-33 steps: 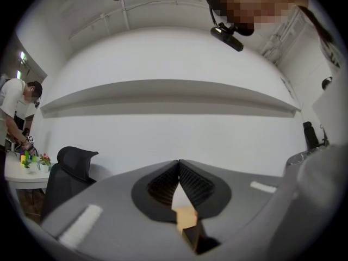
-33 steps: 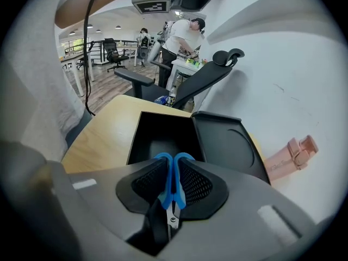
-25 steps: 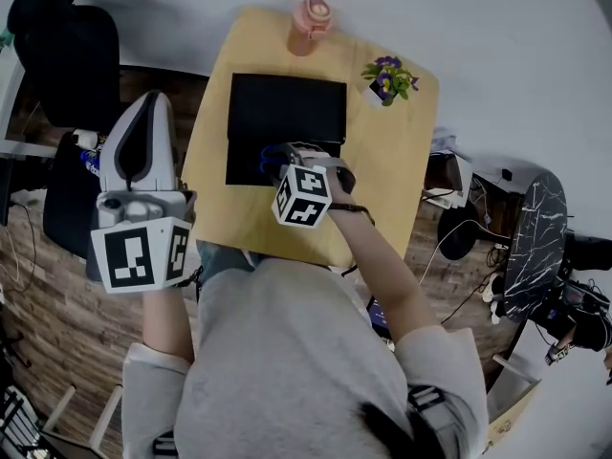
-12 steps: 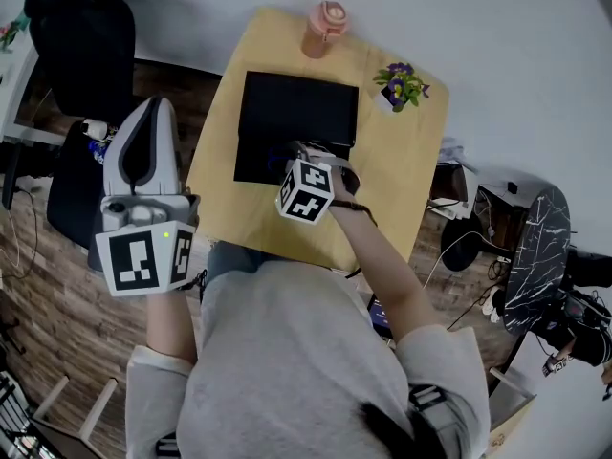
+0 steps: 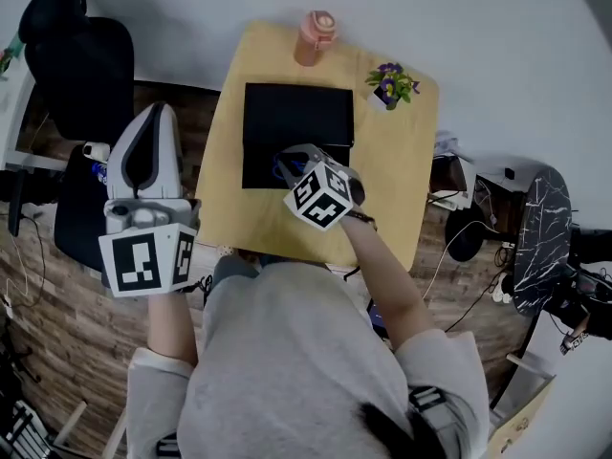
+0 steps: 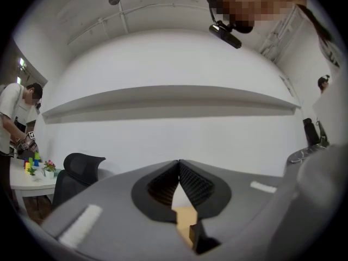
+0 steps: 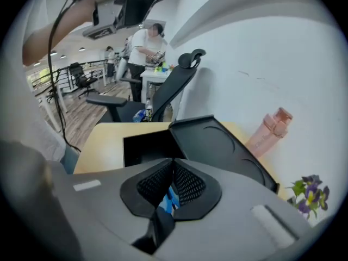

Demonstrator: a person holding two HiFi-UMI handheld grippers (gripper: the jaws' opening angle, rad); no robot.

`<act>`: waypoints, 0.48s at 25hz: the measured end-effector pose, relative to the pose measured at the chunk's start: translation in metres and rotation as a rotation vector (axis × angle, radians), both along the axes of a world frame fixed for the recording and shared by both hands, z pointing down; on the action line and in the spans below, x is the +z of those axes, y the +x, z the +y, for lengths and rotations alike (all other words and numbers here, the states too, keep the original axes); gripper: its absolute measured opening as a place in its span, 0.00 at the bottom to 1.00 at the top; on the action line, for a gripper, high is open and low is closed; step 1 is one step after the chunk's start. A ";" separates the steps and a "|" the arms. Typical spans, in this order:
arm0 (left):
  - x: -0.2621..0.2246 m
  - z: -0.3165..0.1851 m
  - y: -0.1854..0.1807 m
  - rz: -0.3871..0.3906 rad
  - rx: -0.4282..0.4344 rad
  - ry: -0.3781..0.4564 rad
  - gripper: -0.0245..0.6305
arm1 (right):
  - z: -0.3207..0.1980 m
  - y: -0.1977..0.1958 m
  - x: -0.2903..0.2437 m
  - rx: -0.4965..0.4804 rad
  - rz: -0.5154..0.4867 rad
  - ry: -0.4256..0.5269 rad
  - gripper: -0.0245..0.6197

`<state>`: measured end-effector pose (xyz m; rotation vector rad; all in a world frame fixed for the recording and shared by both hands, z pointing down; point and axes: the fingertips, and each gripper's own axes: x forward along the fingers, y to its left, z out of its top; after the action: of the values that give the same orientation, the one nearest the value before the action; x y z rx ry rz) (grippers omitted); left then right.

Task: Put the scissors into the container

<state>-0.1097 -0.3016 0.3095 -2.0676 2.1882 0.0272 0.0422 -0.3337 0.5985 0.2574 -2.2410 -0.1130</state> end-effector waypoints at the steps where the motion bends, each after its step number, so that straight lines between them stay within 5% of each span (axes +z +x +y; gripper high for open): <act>1: -0.003 -0.001 0.000 -0.001 0.015 0.005 0.13 | -0.002 0.001 -0.007 0.044 -0.030 -0.005 0.04; 12: -0.023 -0.004 0.021 -0.009 0.201 0.055 0.13 | 0.001 0.014 -0.093 0.379 -0.314 0.088 0.04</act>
<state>-0.0887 -0.3051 0.2864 -2.2427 1.9431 0.0961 0.0562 -0.3330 0.5050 0.7882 -2.4528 0.0356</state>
